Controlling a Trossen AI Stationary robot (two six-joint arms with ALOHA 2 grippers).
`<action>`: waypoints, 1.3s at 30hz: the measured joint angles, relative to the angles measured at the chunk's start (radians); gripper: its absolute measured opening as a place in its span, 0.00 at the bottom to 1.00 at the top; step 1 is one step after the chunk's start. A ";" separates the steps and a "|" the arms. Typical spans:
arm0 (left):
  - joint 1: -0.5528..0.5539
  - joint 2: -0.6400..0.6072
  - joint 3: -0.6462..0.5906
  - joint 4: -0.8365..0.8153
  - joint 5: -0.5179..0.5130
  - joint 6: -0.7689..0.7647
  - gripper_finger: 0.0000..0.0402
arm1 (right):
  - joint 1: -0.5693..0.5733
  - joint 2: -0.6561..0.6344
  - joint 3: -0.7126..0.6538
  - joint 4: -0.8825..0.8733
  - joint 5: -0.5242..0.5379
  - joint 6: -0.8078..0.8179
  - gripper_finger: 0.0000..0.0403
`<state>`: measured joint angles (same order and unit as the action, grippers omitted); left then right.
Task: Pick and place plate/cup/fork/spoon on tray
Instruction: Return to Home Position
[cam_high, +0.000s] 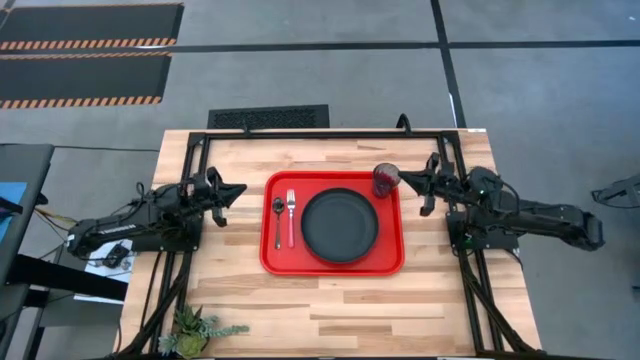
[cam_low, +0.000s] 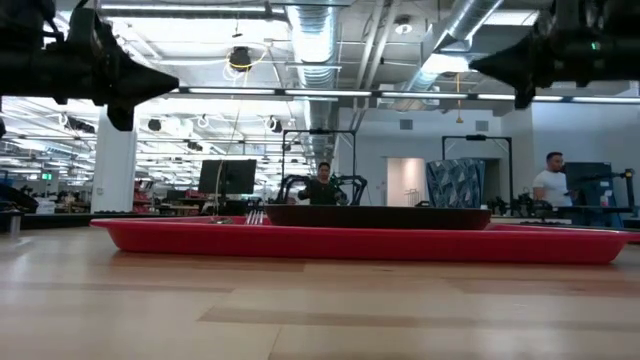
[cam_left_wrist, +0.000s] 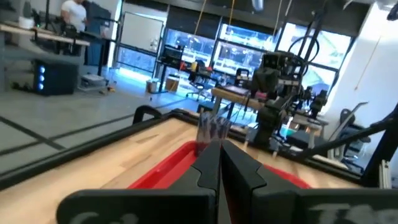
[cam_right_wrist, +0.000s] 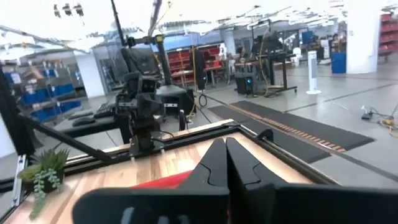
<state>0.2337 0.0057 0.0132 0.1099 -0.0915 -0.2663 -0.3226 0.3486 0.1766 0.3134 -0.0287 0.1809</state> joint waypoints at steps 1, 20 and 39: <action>0.000 -0.001 0.000 -0.011 -0.003 0.000 0.00 | 0.001 -0.015 -0.024 0.006 0.001 0.009 0.01; -0.001 -0.002 -0.003 -0.074 0.061 0.037 0.00 | 0.099 -0.201 -0.168 -0.051 0.133 0.058 0.01; 0.001 0.001 -0.005 -0.080 0.079 0.102 0.00 | 0.113 -0.180 -0.169 -0.274 0.107 -0.038 0.11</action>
<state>0.2344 0.0063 0.0082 0.0296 -0.0122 -0.1647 -0.2100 0.1683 0.0074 0.0391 0.0785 0.1434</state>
